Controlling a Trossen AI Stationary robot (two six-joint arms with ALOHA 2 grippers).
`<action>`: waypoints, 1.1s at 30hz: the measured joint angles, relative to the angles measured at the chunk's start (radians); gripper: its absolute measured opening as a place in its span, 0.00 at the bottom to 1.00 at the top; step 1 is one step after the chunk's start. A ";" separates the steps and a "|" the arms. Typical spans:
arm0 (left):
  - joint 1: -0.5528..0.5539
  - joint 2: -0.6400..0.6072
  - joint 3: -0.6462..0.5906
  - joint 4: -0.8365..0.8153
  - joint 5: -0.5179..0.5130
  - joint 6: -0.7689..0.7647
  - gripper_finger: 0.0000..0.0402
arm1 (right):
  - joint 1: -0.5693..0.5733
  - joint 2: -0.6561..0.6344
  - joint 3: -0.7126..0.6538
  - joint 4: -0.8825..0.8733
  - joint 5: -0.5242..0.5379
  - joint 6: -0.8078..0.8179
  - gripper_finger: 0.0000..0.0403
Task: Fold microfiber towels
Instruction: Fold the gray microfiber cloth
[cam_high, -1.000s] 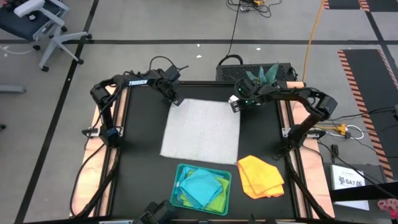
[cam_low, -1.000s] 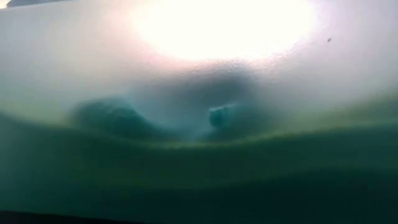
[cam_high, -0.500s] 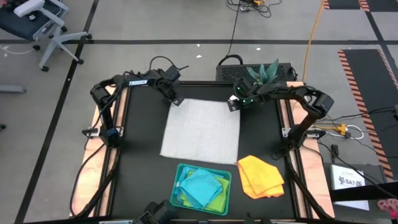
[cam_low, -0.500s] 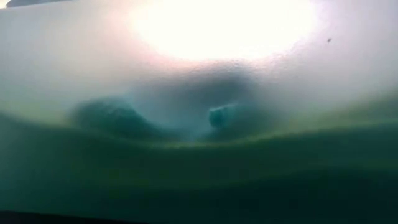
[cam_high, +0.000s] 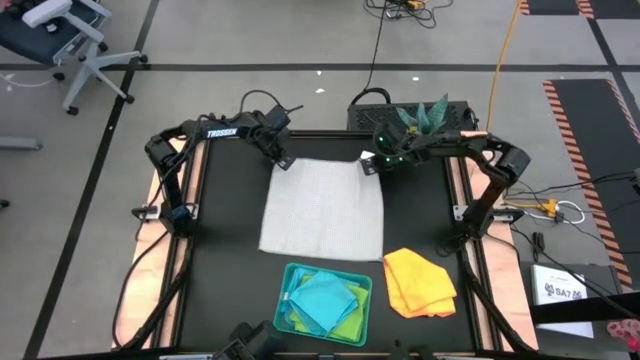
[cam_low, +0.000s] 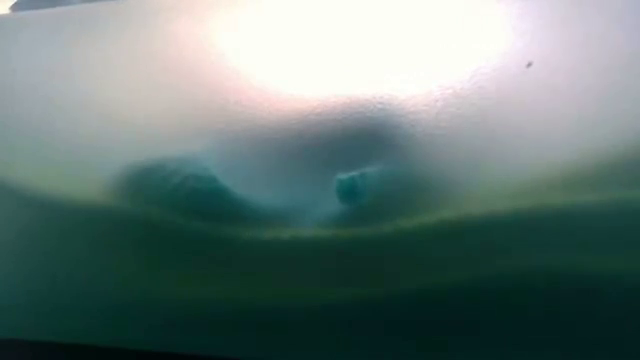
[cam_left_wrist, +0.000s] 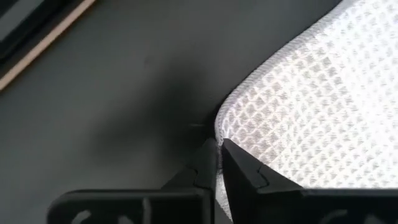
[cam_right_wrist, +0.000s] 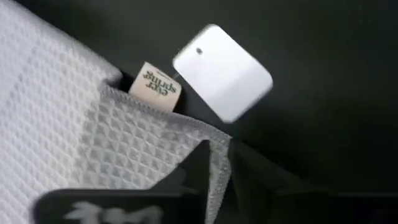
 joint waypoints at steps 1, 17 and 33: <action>0.001 0.000 0.000 -0.002 -0.004 0.006 0.03 | -0.002 -0.010 0.000 -0.001 0.001 -0.013 0.08; 0.008 0.000 0.000 -0.001 -0.019 -0.002 0.02 | -0.045 -0.053 -0.004 -0.038 -0.001 -0.068 0.00; 0.060 -0.023 0.097 0.013 -0.046 0.013 0.01 | -0.128 -0.192 -0.005 -0.038 -0.004 -0.120 0.00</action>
